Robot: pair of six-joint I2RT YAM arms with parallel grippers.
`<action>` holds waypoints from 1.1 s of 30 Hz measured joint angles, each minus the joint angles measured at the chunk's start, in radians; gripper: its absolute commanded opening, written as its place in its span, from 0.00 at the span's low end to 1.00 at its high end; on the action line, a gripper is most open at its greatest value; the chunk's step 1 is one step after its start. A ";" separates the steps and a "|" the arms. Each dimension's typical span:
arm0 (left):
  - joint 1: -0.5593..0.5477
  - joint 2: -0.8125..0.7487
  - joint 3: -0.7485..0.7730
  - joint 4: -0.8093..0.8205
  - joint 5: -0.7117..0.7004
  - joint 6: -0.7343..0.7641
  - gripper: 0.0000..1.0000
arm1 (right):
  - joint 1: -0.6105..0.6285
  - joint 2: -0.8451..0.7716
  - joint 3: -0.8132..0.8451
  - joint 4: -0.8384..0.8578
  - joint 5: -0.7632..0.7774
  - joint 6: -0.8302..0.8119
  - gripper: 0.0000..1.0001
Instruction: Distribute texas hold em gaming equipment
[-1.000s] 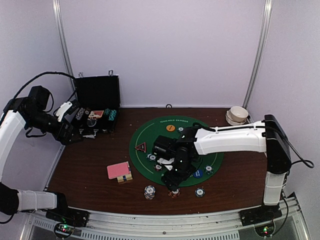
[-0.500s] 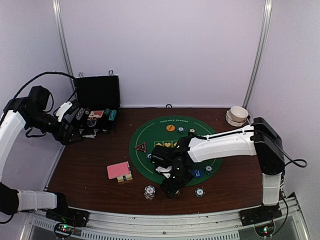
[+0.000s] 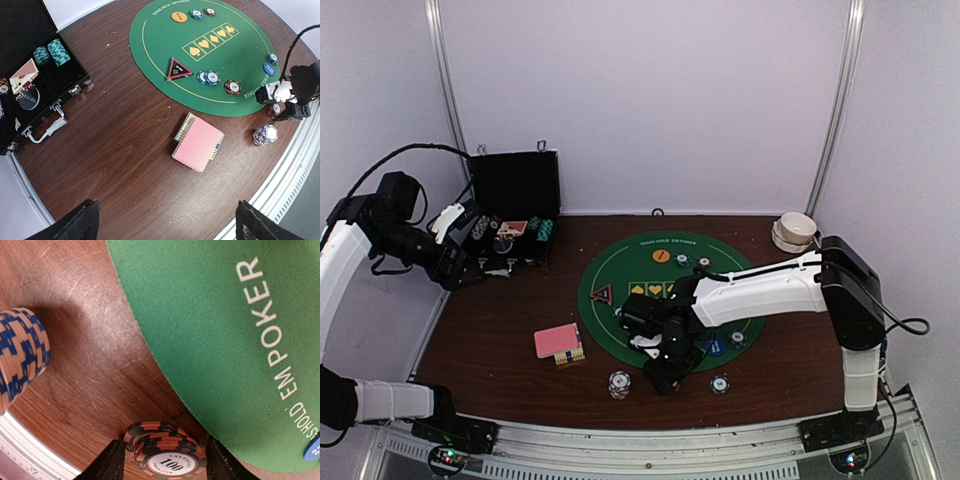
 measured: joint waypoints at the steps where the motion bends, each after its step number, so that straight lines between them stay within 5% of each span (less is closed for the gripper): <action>1: 0.000 0.000 0.000 0.000 0.000 0.000 0.98 | 0.000 0.000 0.000 0.000 0.000 0.000 0.55; 16: 0.000 0.000 0.000 -0.001 0.000 0.007 0.98 | 0.005 0.000 0.005 -0.007 -0.003 -0.002 0.35; 33: 0.000 0.000 0.000 -0.001 0.000 0.007 0.97 | 0.013 -0.003 0.040 -0.080 -0.010 -0.012 0.32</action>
